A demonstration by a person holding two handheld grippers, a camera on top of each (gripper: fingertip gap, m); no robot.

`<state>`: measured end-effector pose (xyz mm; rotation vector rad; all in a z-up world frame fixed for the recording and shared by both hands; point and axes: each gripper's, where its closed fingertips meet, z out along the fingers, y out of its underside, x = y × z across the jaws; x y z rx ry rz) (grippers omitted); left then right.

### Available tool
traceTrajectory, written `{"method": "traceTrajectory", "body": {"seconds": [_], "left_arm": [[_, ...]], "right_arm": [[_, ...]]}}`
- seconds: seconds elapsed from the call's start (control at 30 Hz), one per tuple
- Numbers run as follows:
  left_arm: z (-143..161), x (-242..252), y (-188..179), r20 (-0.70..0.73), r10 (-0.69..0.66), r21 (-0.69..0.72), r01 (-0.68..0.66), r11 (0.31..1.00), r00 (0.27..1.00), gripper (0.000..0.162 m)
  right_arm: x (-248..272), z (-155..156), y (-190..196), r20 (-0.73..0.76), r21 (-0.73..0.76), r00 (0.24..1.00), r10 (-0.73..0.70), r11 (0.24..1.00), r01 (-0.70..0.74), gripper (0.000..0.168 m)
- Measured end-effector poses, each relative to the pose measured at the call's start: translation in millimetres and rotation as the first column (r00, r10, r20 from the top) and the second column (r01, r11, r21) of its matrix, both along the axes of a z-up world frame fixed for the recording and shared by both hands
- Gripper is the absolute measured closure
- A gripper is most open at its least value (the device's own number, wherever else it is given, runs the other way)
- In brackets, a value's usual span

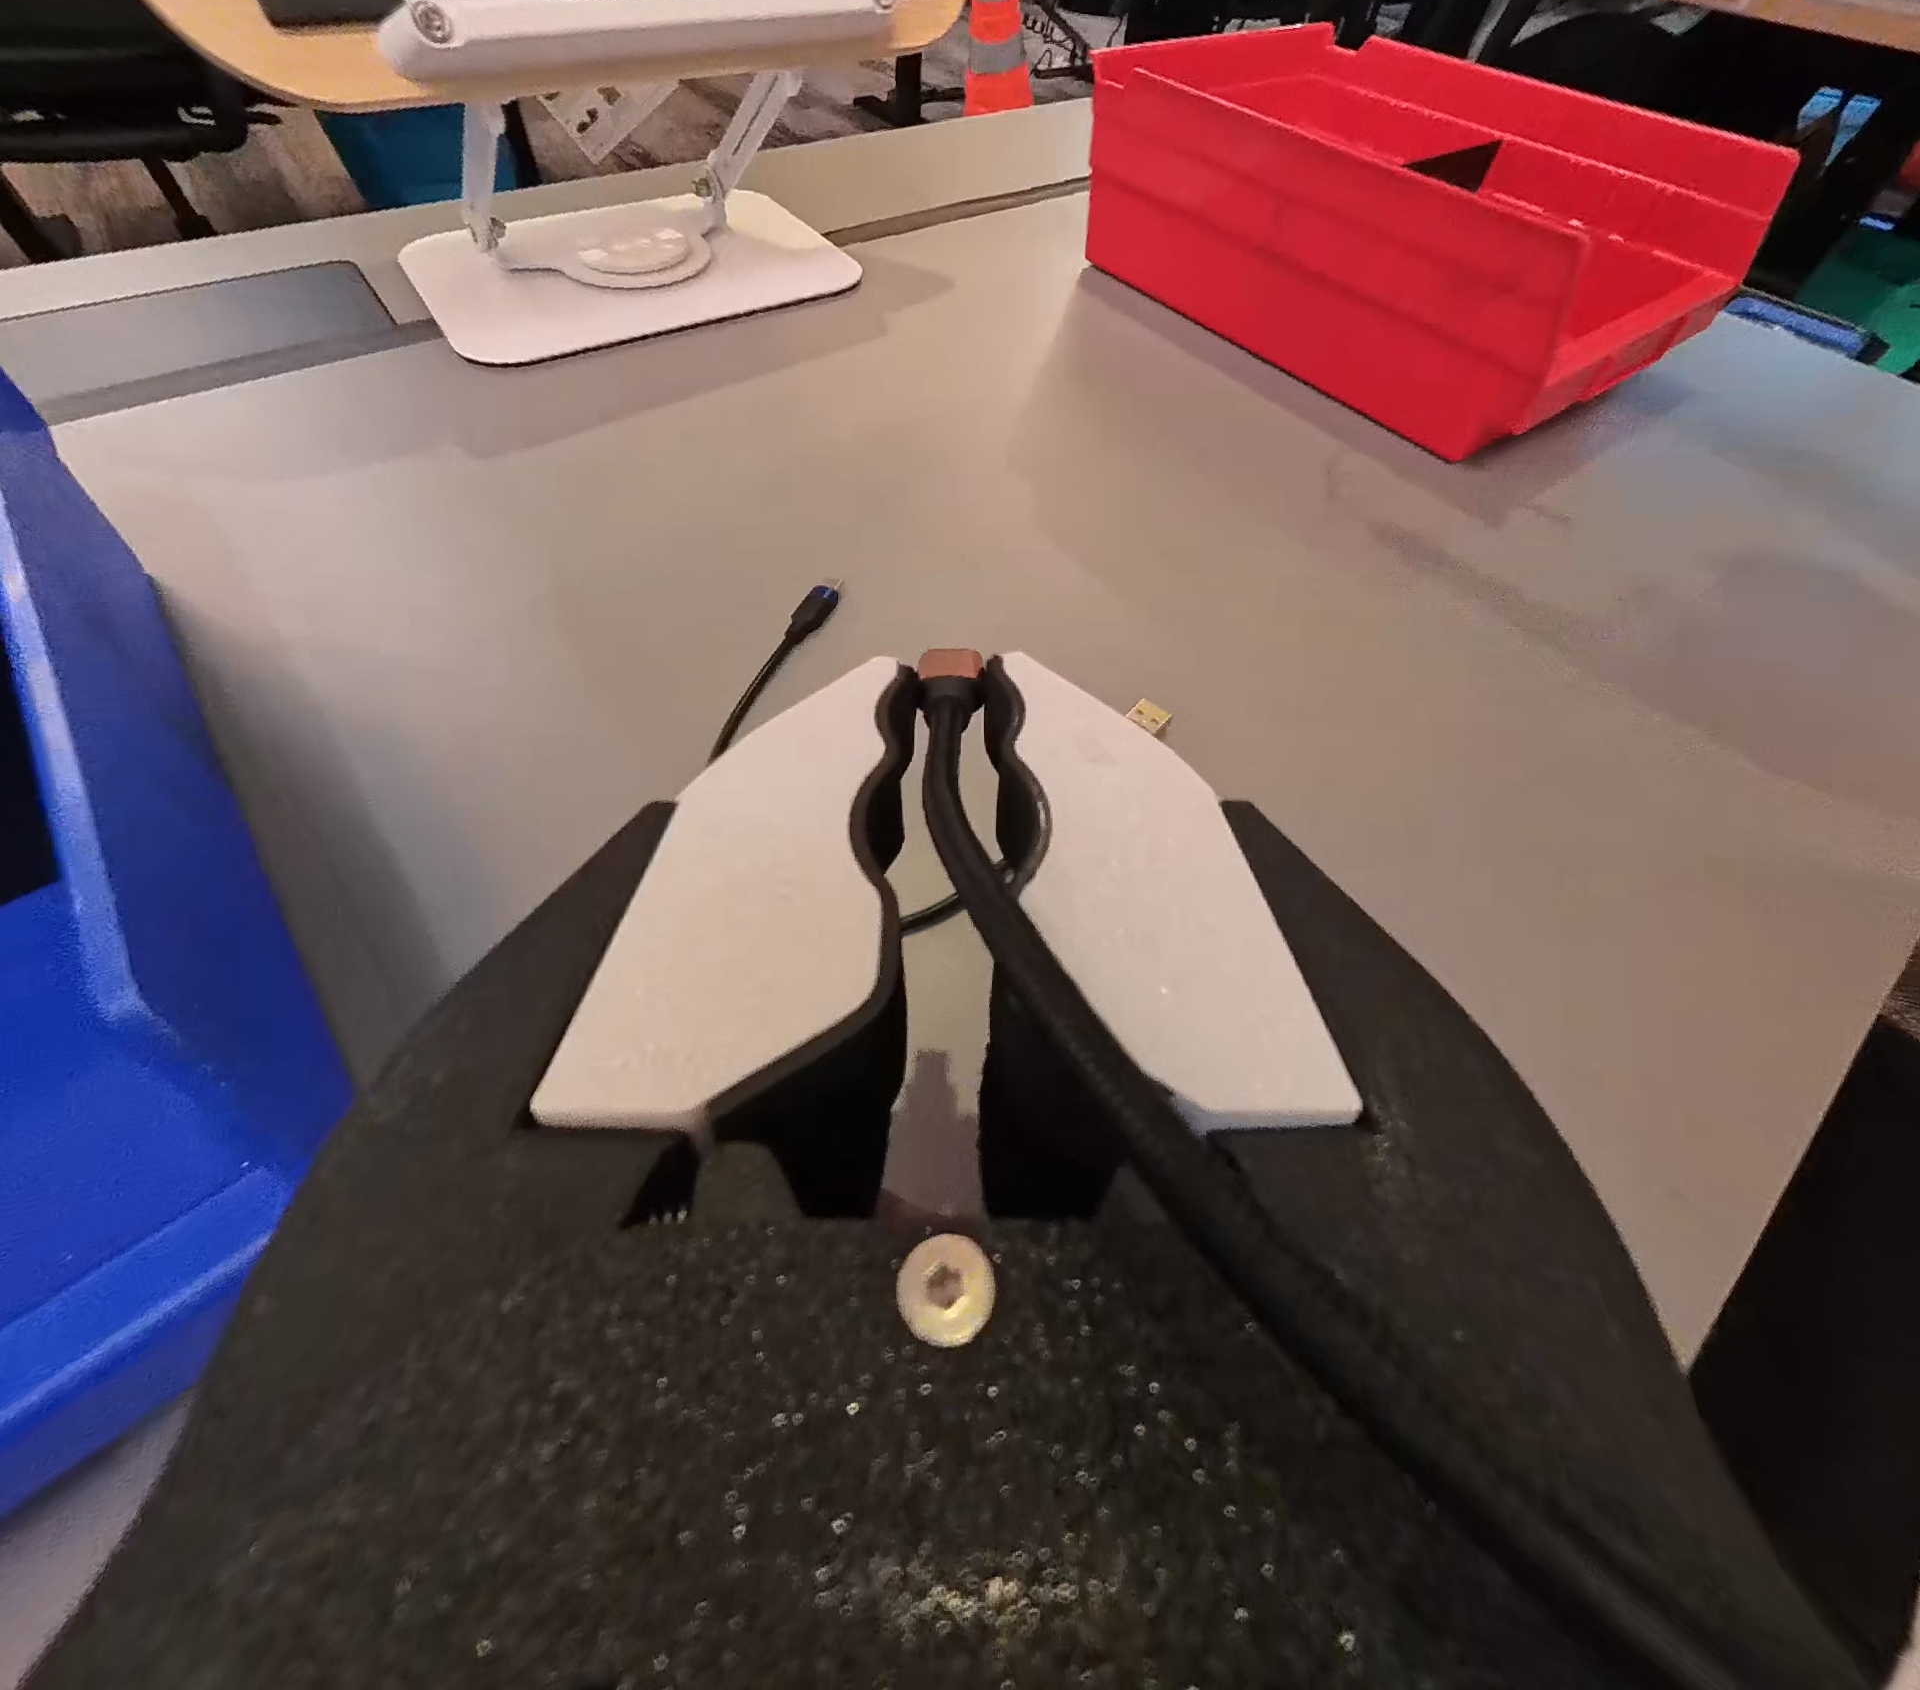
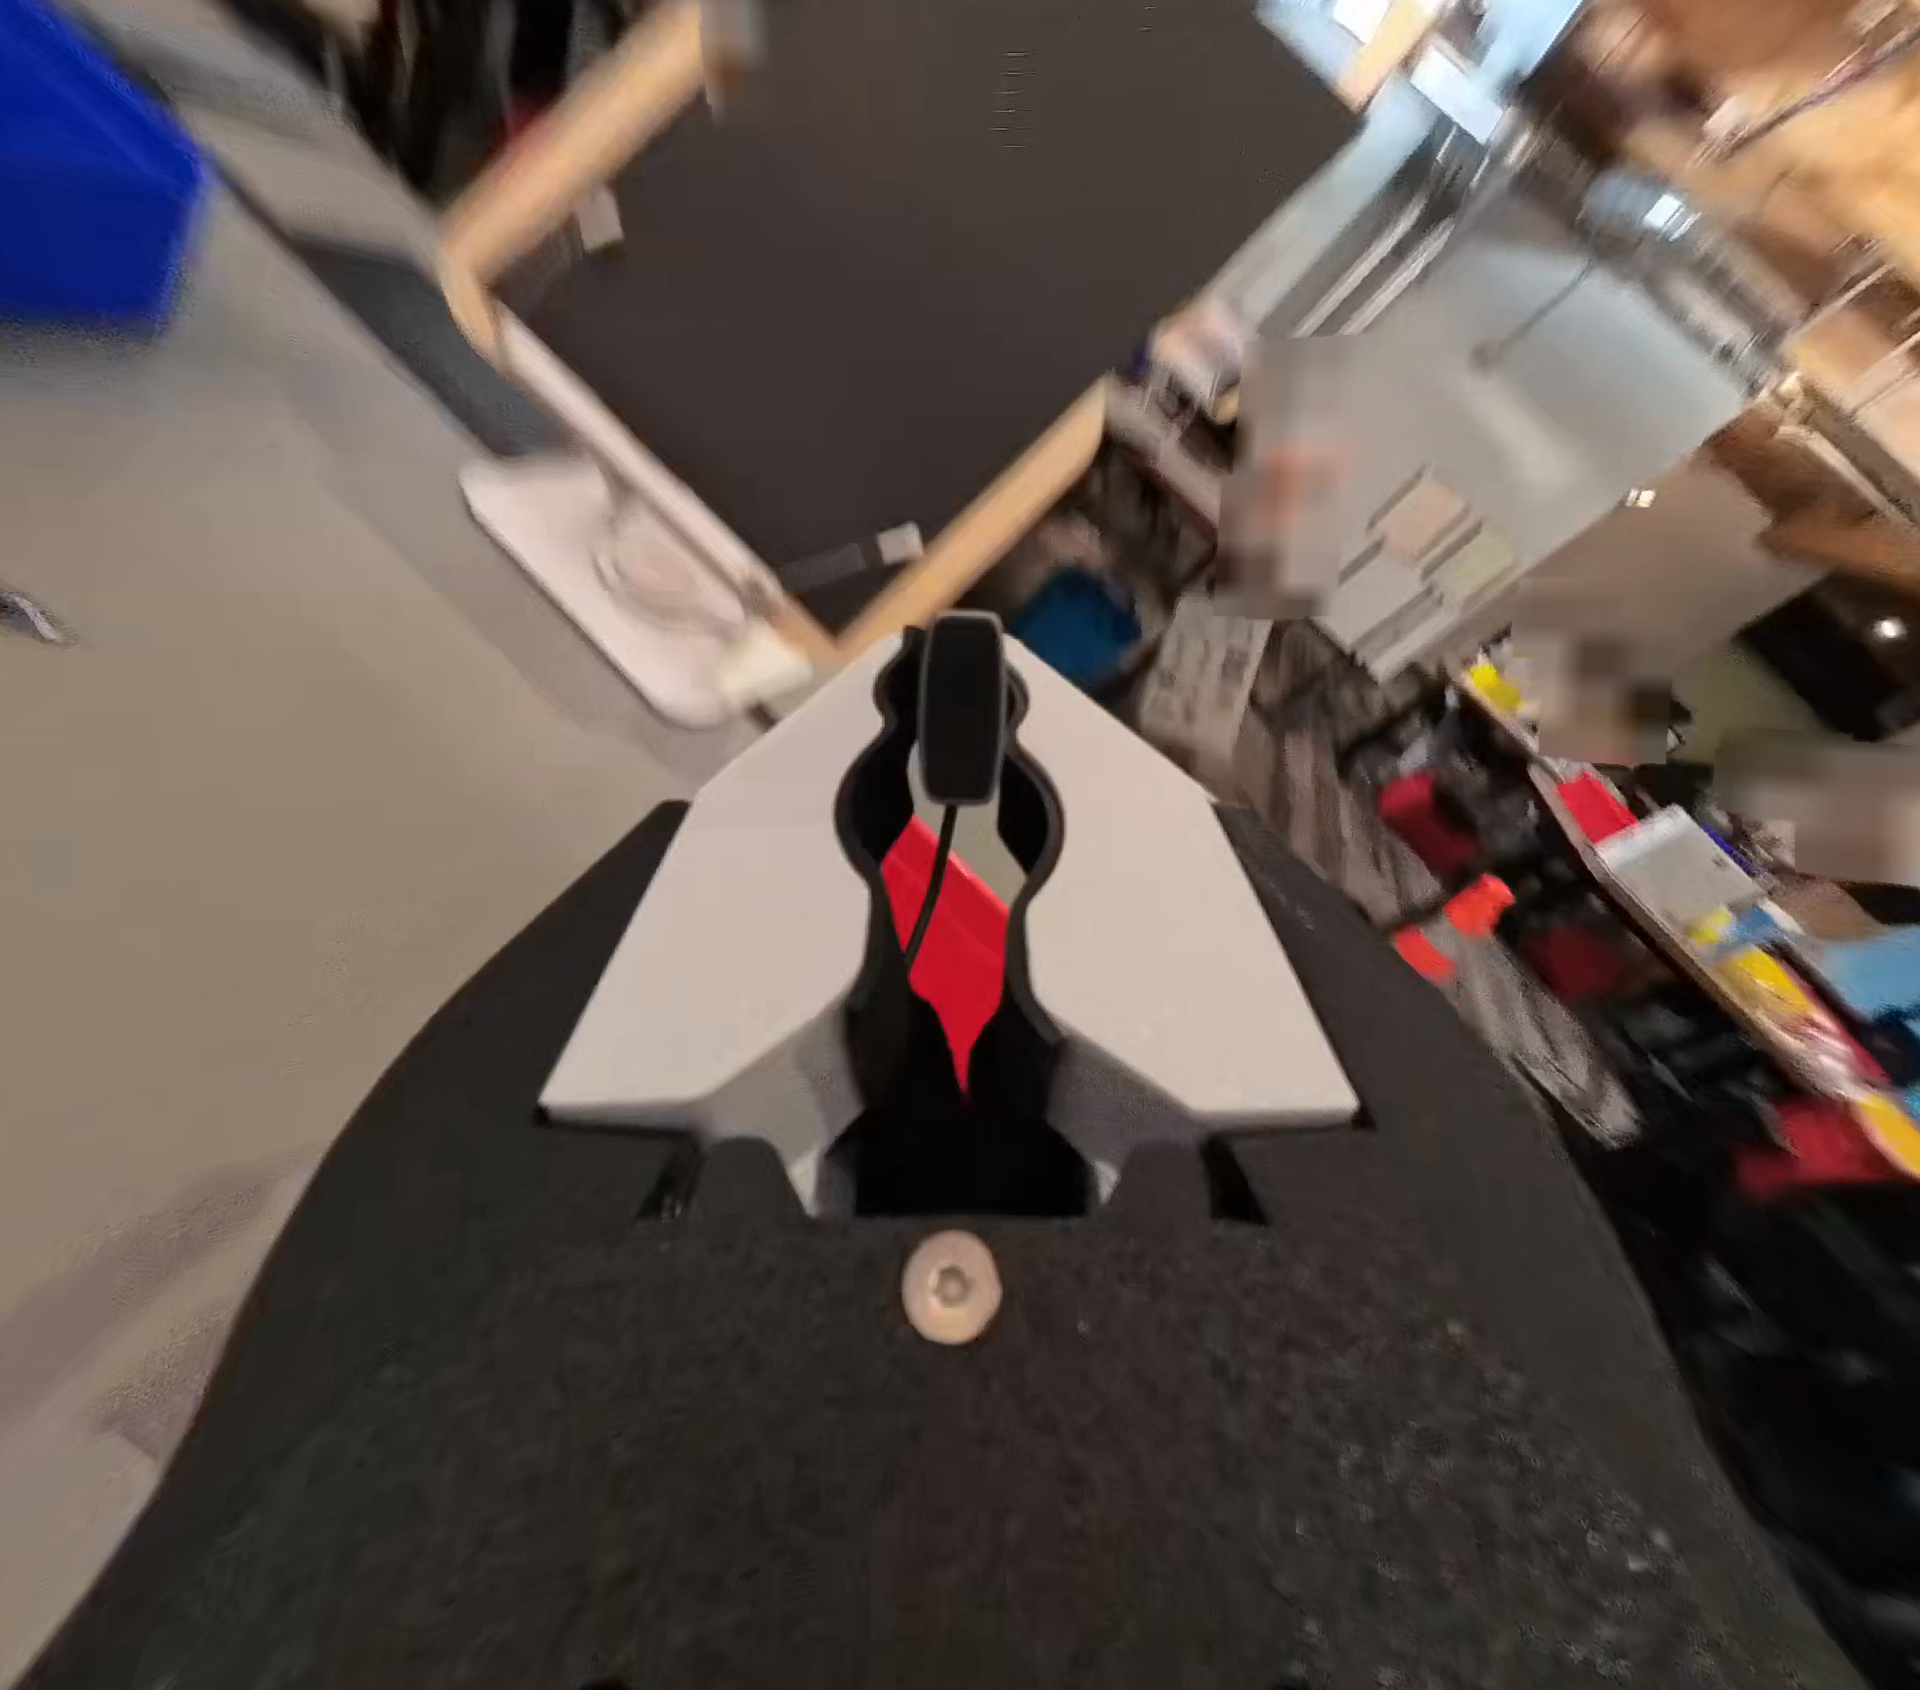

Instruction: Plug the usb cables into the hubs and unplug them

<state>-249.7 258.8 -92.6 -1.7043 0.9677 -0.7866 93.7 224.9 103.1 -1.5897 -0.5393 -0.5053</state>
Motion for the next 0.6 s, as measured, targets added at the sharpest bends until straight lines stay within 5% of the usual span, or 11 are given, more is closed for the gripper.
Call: {"method": "traceTrajectory", "body": {"seconds": [0.17, 0.37, 0.47, 0.6], "left_arm": [[-3.3, 5.4, -3.5, 0.031, -0.037, -0.057, 0.039, 0.998, 0.999, 0.149], [-1.6, 13.8, -10.3, 0.024, -0.071, -0.032, 0.072, 0.997, 0.997, 0.149], [1.3, 15.5, -12.3, 0.022, -0.083, -0.014, 0.084, 0.996, 0.996, 0.149], [-0.7, 15.8, -11.3, 0.014, -0.090, -0.008, 0.090, 0.996, 0.996, 0.149]], "right_arm": [[86.7, -79.5, 66.4, 0.268, -0.429, 0.961, -0.070, 0.885, 0.184, 0.159], [134.7, -193.4, 115.7, 0.418, -0.669, 0.906, -0.063, 0.654, 0.353, 0.160], [137.3, -239.6, 118.7, 0.357, -0.769, 0.929, -0.097, 0.534, 0.351, 0.159], [129.7, -262.5, 121.9, 0.206, -0.828, 0.954, -0.219, 0.480, 0.289, 0.146]]}}
